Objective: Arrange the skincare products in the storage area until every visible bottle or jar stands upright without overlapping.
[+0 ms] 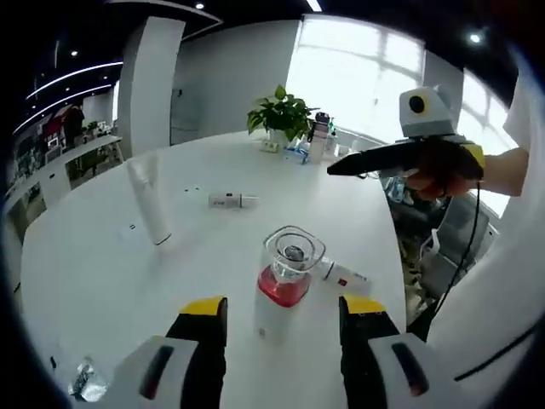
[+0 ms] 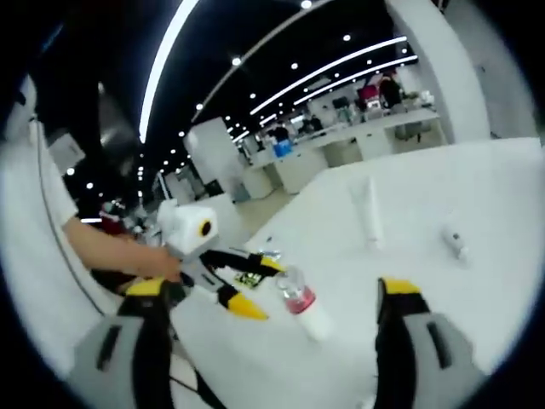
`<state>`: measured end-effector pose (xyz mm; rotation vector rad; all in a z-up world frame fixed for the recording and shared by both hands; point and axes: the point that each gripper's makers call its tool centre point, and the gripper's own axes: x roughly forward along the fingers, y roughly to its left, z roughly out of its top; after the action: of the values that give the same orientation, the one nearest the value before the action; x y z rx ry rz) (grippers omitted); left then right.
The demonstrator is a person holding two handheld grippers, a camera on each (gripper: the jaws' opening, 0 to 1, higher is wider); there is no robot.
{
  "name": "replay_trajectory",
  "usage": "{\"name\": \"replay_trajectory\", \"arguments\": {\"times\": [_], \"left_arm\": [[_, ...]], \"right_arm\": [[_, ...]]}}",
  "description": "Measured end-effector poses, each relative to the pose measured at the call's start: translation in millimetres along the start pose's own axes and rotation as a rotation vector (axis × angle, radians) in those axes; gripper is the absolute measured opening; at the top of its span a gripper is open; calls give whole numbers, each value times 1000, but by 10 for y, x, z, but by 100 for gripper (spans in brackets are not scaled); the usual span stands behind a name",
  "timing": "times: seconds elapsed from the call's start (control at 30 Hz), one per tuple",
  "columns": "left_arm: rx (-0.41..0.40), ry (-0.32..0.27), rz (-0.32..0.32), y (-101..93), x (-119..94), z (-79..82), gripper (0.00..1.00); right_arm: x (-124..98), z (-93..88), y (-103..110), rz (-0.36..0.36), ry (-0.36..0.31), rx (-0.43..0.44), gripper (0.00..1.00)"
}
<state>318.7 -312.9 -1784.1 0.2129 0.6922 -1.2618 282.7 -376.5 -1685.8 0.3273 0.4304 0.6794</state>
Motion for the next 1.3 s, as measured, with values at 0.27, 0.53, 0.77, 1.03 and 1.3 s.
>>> {"name": "replay_trajectory", "arguments": {"times": [0.27,0.53,0.77,1.03,1.3], "left_arm": [[101,45,-57,-25,280,45,53],[190,114,-118,-86,468,-106,49],[208,125,-81,13,508,-112,35],[197,98,10,-20,525,-94,33],[140,74,101,-22,523,-103,32]], "right_arm": [[-144,-218,-66,-24,67,-38,99],[-281,-290,-127,-48,58,-12,99],[-413,-416,-190,-76,64,11,97],[-491,-447,-267,-106,56,23,95],[-498,-496,-280,-116,61,23,95]]}}
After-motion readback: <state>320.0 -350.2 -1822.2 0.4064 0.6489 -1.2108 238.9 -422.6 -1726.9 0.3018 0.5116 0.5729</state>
